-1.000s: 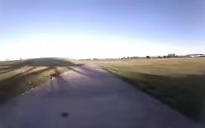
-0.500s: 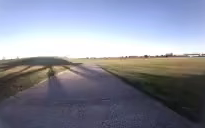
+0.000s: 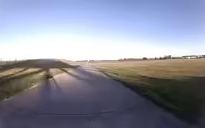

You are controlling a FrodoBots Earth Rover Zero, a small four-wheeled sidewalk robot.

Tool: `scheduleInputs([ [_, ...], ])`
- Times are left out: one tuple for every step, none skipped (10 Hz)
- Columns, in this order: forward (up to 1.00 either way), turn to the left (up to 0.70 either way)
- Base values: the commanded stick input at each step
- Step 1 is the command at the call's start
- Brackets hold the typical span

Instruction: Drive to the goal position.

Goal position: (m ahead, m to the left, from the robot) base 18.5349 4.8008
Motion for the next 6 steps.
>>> scheduleInputs([
  [0.7,0.0],
  [0.7,0.0],
  [0.7,0.0],
  [0.7,0.0],
  [0.7,0.04],
  [0.7,0.06],
])
